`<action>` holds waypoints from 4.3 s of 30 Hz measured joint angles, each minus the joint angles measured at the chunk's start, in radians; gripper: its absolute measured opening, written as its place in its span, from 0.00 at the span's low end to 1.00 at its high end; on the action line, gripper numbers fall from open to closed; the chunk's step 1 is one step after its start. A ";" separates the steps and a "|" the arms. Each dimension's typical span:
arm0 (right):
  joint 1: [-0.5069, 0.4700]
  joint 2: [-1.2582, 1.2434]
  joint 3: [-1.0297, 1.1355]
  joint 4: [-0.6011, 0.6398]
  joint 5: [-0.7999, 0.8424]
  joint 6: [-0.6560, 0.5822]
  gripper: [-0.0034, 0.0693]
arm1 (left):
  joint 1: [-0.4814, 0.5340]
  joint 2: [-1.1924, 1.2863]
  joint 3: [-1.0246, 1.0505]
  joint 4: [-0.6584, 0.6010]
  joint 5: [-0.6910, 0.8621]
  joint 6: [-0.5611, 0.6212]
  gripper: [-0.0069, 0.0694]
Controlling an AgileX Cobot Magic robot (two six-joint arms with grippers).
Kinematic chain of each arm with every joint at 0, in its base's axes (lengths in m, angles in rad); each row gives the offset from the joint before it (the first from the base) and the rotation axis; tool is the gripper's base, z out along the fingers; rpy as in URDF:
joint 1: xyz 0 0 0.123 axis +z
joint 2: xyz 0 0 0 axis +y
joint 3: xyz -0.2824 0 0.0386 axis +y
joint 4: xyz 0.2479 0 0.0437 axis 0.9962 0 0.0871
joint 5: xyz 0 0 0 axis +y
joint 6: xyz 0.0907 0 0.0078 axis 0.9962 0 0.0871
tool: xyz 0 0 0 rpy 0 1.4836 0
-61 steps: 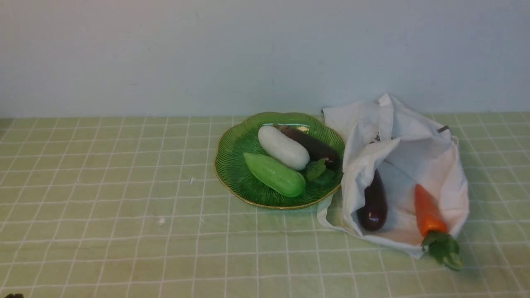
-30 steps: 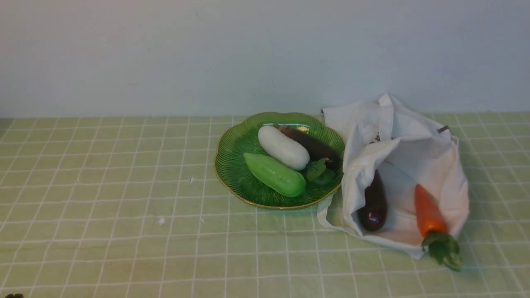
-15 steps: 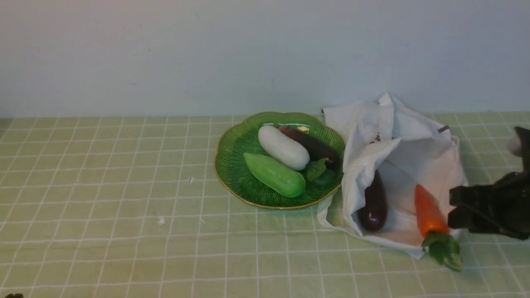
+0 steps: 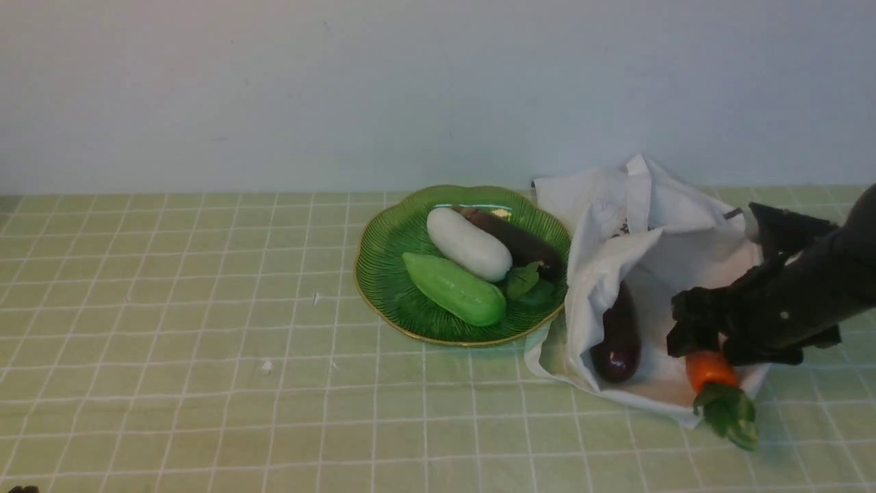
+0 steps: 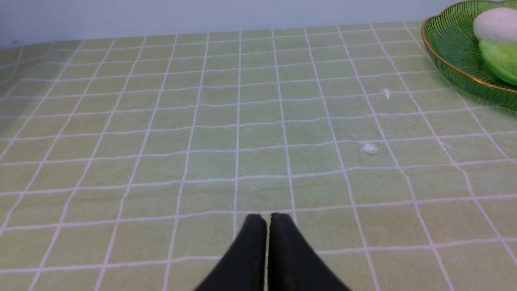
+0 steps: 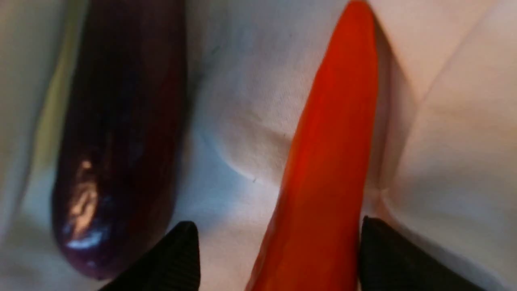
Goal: Take vegetables from bag on green coffee tablecloth place on plate.
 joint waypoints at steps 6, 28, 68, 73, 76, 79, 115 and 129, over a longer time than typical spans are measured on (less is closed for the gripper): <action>0.001 0.049 -0.002 -0.037 -0.006 0.000 0.70 | 0.000 0.000 0.000 0.000 0.000 0.000 0.08; 0.008 -0.327 0.099 -0.073 0.316 0.050 0.46 | 0.000 0.000 0.000 0.000 0.000 0.000 0.08; 0.362 0.385 -0.765 -0.192 0.124 -0.091 0.98 | 0.000 0.000 0.000 0.000 0.000 0.000 0.08; 0.362 0.287 -0.766 -0.197 0.188 -0.090 0.99 | 0.000 0.000 0.000 0.000 0.000 0.000 0.08; 0.362 0.215 -0.767 -0.217 0.223 -0.090 0.94 | 0.000 0.000 0.000 0.000 0.000 0.000 0.08; 0.362 0.112 -0.767 -0.259 0.283 -0.090 0.79 | 0.000 0.000 0.000 0.000 0.000 0.000 0.08; 0.362 -1.523 0.556 -0.449 -0.272 0.153 0.03 | 0.000 0.000 0.000 0.000 0.000 0.000 0.08; 0.362 -1.584 0.692 -0.449 -0.480 0.153 0.03 | 0.000 0.000 0.000 0.000 0.000 0.000 0.08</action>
